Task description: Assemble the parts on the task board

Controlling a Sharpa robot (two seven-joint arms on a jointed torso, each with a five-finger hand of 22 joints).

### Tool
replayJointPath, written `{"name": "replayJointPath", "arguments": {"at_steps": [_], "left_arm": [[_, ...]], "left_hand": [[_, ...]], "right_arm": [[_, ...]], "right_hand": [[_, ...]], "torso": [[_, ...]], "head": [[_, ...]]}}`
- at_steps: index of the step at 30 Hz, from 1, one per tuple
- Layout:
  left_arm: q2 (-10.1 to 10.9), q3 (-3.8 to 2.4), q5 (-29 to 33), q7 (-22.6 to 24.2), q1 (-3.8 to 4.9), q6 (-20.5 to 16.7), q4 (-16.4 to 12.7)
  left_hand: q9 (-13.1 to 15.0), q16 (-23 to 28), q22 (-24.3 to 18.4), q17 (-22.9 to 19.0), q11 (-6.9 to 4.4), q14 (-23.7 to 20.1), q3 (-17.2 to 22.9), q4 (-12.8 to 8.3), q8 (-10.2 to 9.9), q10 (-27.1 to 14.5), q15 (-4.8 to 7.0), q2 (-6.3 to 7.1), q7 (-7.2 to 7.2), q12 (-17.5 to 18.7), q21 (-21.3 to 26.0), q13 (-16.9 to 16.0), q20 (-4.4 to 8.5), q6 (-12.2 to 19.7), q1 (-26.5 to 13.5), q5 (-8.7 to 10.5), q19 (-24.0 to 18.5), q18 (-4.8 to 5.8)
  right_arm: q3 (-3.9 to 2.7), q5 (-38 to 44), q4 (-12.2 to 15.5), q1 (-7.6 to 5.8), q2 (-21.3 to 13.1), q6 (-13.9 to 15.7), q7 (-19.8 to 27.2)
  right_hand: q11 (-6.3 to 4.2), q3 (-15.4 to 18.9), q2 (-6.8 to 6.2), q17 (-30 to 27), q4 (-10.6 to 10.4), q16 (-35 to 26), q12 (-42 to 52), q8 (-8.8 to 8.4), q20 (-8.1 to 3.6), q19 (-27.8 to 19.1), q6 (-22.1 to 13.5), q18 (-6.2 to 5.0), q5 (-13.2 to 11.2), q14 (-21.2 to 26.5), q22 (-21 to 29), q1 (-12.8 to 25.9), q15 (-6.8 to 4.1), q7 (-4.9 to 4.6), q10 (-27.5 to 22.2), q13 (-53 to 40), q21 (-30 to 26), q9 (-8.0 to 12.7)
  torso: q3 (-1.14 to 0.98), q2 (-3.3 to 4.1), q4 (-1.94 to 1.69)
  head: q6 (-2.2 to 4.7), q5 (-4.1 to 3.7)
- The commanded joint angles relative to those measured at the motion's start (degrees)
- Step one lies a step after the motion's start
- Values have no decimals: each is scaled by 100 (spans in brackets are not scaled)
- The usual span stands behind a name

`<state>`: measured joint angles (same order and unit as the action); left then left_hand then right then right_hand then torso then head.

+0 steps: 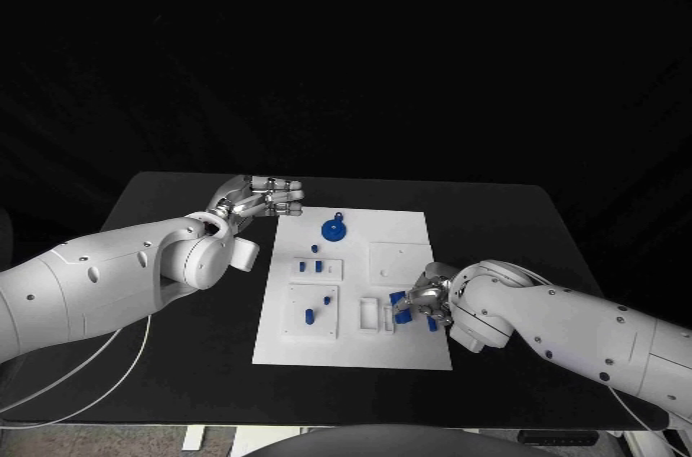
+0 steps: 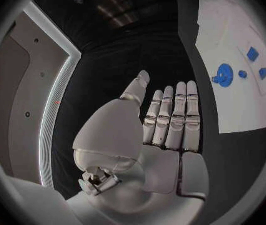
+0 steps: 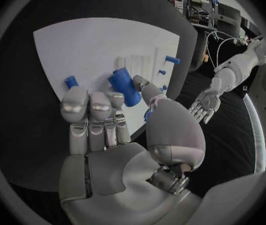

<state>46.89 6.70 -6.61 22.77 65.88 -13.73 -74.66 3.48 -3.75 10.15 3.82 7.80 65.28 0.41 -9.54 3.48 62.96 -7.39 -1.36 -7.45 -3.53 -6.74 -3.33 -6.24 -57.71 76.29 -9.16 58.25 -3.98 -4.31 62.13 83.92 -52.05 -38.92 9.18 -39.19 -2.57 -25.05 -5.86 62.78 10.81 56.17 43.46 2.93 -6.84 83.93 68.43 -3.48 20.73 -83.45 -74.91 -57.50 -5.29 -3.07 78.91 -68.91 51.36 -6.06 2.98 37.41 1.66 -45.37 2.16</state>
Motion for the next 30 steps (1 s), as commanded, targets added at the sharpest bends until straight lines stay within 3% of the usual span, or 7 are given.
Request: {"name": "replayJointPath", "arguments": {"at_steps": [1, 13, 14, 16, 18, 22, 30], "left_arm": [[-1, -3, 30, 63, 1, 136, -20], [-10, 3, 32, 85, 1, 166, -12], [-12, 4, 33, 89, 1, 168, -9], [-16, 5, 34, 95, 1, 172, -1], [-21, 6, 34, 98, 1, 175, 6], [-26, 7, 35, 100, 1, 182, 7], [-29, 10, 48, 103, 1, 196, 0]], "left_hand": [[5, 25, -9, -3, -17, -47, -24, -4, 13, -40, -6, -30, -25, 11, 23, 2, -34, 23, -6, -22, -18, 28], [7, 24, -40, -2, -14, -56, -94, 34, 16, -55, -13, -12, -20, 9, 21, 1, -42, 19, -55, 73, -20, 29], [8, 24, -45, -1, -12, -58, -195, 105, 18, -58, -18, 50, -15, 8, 24, 0, -48, 16, -171, 70, -22, 33], [8, 23, -103, 0, -10, -62, -554, 278, 17, -66, -22, 4, -19, 3, 34, -3, -54, 17, -49, 95, -12, 29], [9, 23, -118, 0, -8, -66, -624, 328, 19, -68, -23, 10, -18, 5, 35, -1, -57, 20, -74, 116, -9, 30], [9, 23, -142, 0, -5, -65, -680, 364, 20, -69, -23, -3, -22, 7, 33, -1, -57, 22, -54, 124, -1, 29], [8, 24, -176, 0, -1, -68, -730, 414, 18, -72, -25, -13, -29, 6, 28, -1, -58, 26, -71, 134, 4, 29]], "right_arm": [[-14, -379, 47, -7, -15, 252, -10], [-43, -497, 119, -14, 66, -117, -71], [-43, -503, 116, -14, 82, -153, -77], [-41, -507, 108, -16, 119, -216, -86], [-38, -489, 104, -17, 160, -257, -88], [-30, -465, 80, -17, 253, -298, -79], [10, -312, -74, -17, 459, -262, -62]], "right_hand": [[-10, -10, 215, -3, -9, -28, -31, 74, 17, 85, 65, 7, 24, -15, -630, -173, -32, 24, 23, 9, -29, -21], [-14, 135, 235, 4, -38, -22, -43, 72, 16, 78, 115, 19, 29, -16, -635, -174, -31, 41, 14, 58, -5, -9], [-14, 157, 239, 9, -46, -16, -41, 72, 16, 75, 113, 21, 6, -17, -634, -175, -32, 42, 15, 62, -6, -6], [-12, 186, 245, 10, -59, -19, -48, 71, 15, 73, 110, 21, -29, -14, -634, -173, -31, 44, 9, 70, -8, -2], [-14, 222, 254, 16, -73, -14, -36, 71, 14, 72, 109, 22, -51, -14, -633, -172, -32, 45, 13, 70, -9, 1], [-14, 268, 267, 27, -87, -6, -32, 73, 14, 73, 121, 25, -60, -16, -637, -182, -31, 50, 12, 77, 8, 3], [-16, 326, 285, 33, -105, -7, -34, 71, 11, 72, 131, 26, -51, -15, -635, -179, -34, 54, 14, 90, 6, 5]], "torso": [[0, 0, -2], [-1, -1, 3], [0, -2, 6], [4, -3, 11], [4, -3, 11], [-8, 3, -5], [-9, 13, -13]], "head": [[-14, 12], [-26, 14], [-26, 15], [-21, 13], [-17, 6], [-17, 1], [-21, 11]]}}
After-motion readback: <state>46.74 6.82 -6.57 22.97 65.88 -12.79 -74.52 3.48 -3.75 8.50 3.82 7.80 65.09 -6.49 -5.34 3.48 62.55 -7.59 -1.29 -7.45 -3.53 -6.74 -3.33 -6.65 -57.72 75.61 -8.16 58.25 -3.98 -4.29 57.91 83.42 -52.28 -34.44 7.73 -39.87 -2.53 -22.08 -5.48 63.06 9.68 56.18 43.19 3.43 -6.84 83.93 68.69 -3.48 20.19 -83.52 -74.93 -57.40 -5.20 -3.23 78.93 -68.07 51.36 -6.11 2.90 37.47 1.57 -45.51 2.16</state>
